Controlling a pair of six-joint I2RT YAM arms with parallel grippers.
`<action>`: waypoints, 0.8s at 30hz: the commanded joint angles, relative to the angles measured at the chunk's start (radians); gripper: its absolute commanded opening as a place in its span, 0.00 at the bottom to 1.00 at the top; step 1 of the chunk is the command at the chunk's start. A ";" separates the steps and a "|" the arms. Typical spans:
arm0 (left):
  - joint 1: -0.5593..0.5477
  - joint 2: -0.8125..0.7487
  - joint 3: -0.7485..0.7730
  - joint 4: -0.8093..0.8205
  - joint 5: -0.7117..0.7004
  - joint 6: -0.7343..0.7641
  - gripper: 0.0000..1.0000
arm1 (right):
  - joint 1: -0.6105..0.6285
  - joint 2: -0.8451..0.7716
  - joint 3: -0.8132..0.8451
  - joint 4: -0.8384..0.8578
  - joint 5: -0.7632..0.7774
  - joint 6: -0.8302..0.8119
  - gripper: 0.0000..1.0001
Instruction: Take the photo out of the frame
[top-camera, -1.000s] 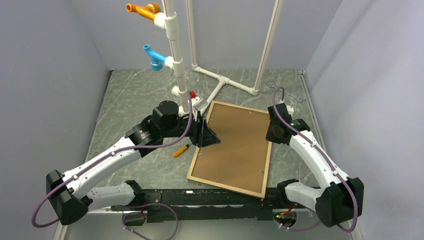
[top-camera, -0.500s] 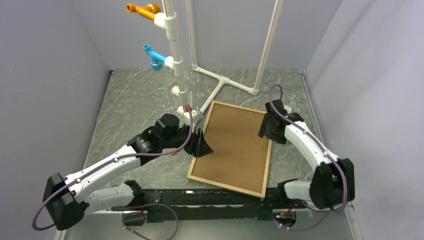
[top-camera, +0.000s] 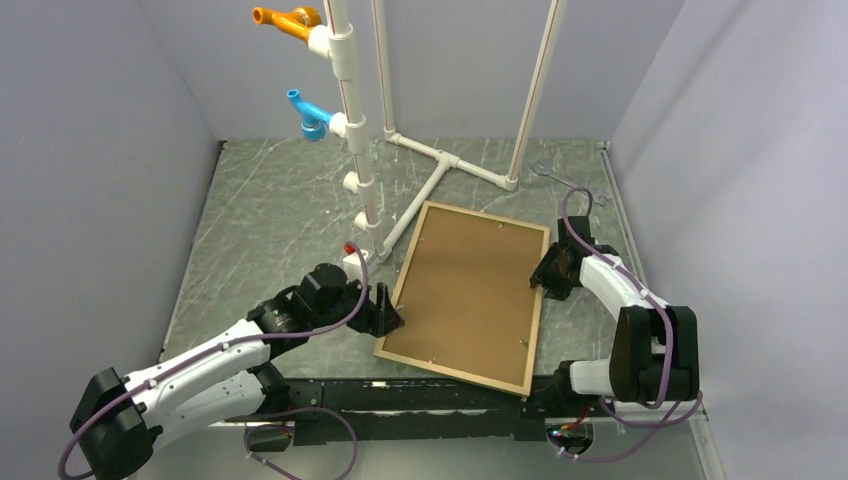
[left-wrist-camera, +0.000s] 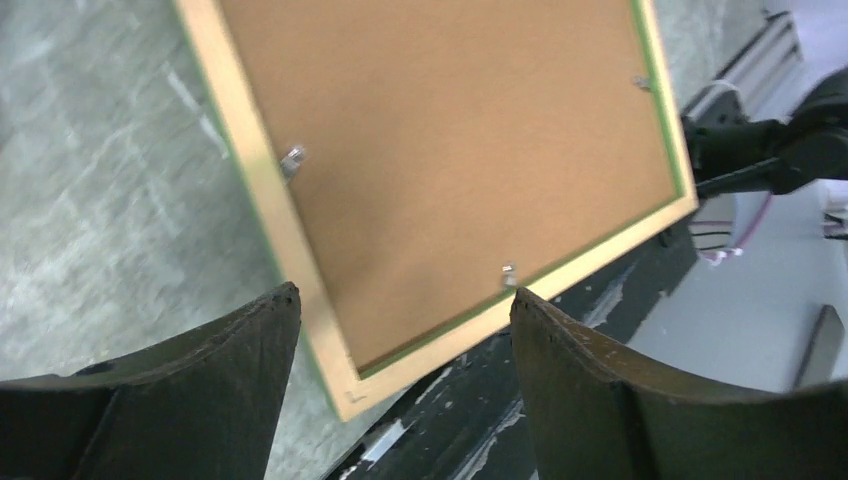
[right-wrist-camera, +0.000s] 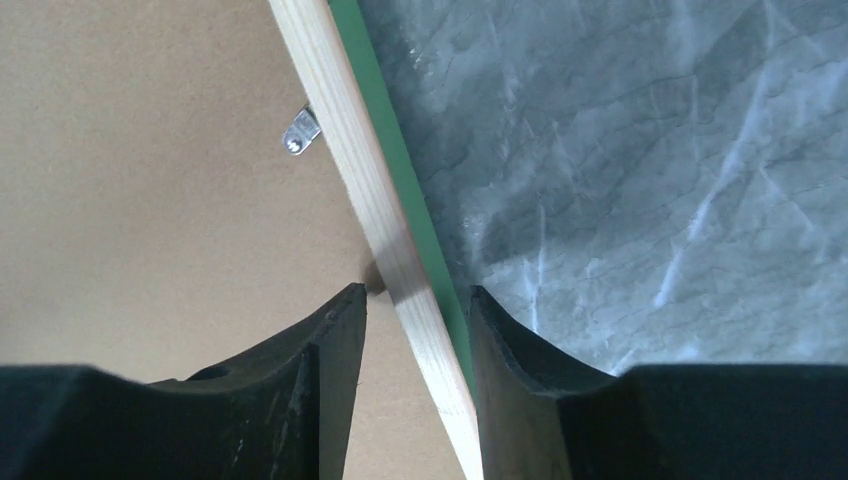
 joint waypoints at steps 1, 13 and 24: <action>0.007 -0.037 -0.064 0.067 -0.127 -0.062 0.81 | -0.010 -0.002 -0.027 0.104 -0.052 -0.005 0.42; 0.027 -0.065 -0.081 0.058 -0.175 -0.074 0.81 | -0.091 -0.070 -0.099 0.187 -0.042 0.055 0.00; 0.037 -0.069 -0.057 0.040 -0.167 -0.066 0.81 | -0.104 -0.043 -0.039 0.195 0.026 0.038 0.00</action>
